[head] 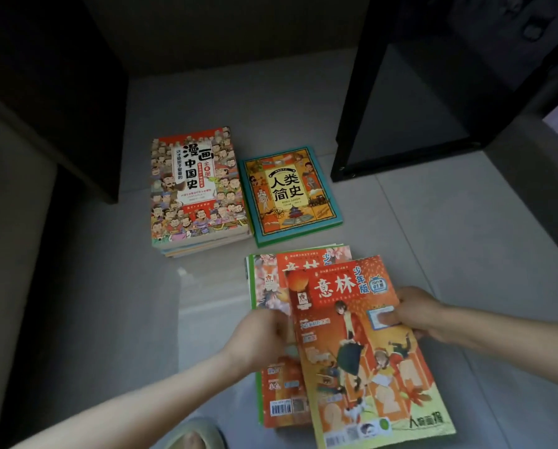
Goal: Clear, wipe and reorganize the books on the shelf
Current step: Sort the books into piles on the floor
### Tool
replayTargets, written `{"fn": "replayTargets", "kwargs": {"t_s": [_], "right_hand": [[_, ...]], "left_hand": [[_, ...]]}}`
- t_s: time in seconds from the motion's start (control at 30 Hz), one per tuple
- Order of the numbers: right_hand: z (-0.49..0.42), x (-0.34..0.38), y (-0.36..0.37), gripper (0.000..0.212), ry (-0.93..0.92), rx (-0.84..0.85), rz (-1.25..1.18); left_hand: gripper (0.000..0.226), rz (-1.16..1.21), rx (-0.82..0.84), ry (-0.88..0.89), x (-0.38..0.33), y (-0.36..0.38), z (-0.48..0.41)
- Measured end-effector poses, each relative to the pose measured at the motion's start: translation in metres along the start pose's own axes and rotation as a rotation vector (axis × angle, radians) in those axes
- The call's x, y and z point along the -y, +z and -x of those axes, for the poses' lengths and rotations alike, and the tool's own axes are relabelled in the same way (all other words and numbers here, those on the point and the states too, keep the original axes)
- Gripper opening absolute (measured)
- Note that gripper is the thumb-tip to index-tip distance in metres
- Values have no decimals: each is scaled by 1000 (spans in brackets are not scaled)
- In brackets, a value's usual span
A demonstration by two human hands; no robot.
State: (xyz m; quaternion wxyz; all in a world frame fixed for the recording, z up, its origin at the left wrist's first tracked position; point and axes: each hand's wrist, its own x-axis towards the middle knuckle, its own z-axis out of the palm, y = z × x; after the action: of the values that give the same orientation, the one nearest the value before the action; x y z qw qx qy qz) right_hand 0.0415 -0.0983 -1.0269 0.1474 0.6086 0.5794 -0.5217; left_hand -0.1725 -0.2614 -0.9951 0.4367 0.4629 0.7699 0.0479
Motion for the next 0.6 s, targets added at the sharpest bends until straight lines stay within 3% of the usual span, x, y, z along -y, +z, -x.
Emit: {"fn": "replayTargets", "kwargs": {"t_s": [0.1, 0.23, 0.33, 0.43, 0.6], "right_hand": [[-3, 0, -12, 17, -54, -12, -88], [-8, 5, -13, 17, -22, -1, -135], [-11, 14, -16, 15, 4, 10, -114], [-12, 22, -16, 12, 32, 75, -103], [-13, 22, 0, 16, 47, 133, -100]], "left_hand": [[23, 96, -216, -130, 22, -8, -9], [22, 447, -347, -257, 45, -9, -24], [16, 576, -388, -304, 48, -3, -28], [8, 595, -383, -311, 39, 3, -30], [20, 395, -389, -299, 34, -4, -30]]}}
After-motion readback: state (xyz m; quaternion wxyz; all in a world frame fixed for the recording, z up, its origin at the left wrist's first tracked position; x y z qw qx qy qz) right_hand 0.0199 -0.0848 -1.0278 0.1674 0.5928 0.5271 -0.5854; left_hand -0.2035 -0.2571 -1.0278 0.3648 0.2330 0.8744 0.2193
